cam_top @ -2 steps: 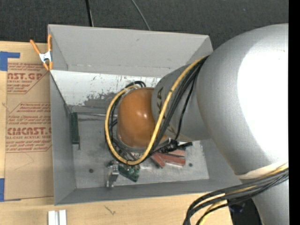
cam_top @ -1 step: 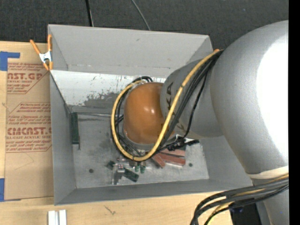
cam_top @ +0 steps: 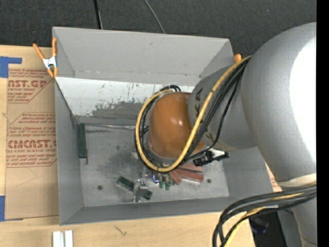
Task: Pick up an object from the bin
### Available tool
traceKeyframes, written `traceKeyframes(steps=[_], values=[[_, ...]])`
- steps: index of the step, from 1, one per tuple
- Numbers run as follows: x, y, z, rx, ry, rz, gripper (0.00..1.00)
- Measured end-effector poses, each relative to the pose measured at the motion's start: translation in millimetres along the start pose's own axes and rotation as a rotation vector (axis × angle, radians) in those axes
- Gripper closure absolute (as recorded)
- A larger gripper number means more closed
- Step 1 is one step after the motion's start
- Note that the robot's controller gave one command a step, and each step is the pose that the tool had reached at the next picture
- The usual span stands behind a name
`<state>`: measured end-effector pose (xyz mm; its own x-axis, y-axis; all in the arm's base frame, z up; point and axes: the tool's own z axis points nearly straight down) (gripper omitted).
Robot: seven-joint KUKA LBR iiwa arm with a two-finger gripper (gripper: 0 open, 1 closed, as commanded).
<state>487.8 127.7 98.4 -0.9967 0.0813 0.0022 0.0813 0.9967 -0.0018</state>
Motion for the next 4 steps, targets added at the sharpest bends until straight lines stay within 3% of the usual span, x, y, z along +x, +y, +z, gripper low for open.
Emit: traceKeyframes(steps=[1,2,4], values=[[-0.9,-1.8,24.2,-0.002,0.0,0.255,0.0],[4.5,-3.3,26.1,-0.006,0.005,0.323,1.0],[4.7,-3.3,19.2,-0.004,0.0,0.322,1.0]])
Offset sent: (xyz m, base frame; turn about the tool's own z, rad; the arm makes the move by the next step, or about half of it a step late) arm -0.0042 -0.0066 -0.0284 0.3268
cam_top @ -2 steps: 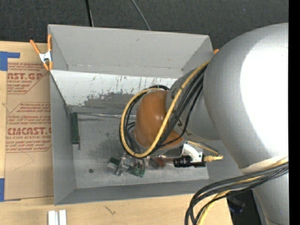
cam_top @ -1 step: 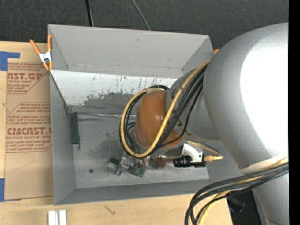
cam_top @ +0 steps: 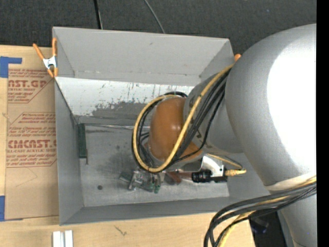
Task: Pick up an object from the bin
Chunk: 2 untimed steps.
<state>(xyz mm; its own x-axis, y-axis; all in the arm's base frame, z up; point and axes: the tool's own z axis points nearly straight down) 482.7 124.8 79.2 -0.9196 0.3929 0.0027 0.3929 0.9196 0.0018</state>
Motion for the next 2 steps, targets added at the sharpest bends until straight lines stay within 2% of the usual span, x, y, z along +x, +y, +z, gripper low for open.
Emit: traceKeyframes(steps=[1,2], values=[[-0.1,-0.6,-9.2,0.002,-0.001,0.001,1.0],[2.3,-2.1,-37.1,0.008,0.007,0.001,1.0]])
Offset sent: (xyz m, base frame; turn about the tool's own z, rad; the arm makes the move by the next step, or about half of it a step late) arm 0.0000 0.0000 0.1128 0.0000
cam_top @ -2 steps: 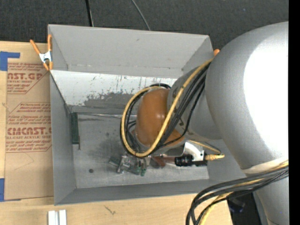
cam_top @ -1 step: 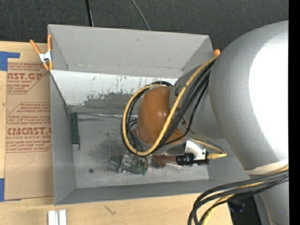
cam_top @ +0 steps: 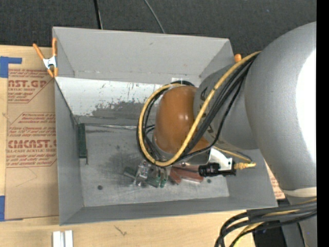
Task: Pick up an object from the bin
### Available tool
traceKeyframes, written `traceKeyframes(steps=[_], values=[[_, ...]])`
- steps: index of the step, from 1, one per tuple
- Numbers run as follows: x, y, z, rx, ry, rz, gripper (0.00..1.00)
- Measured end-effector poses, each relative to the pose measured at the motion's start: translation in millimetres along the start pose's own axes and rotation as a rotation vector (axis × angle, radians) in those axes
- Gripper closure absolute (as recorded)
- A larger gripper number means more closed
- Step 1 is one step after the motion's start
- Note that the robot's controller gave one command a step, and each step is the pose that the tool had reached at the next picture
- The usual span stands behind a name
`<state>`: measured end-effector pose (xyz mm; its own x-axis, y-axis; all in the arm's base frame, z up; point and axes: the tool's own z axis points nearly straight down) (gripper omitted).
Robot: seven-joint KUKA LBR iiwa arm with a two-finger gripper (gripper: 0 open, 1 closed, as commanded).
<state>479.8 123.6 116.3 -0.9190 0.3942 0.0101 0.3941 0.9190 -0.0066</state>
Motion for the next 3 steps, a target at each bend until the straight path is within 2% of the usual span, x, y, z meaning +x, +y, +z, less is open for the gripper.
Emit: traceKeyframes(steps=[1,3], values=[[-2.0,1.6,-27.6,-0.007,-0.009,-0.001,1.0],[-1.6,1.7,-36.3,-0.007,-0.01,-0.001,1.0]])
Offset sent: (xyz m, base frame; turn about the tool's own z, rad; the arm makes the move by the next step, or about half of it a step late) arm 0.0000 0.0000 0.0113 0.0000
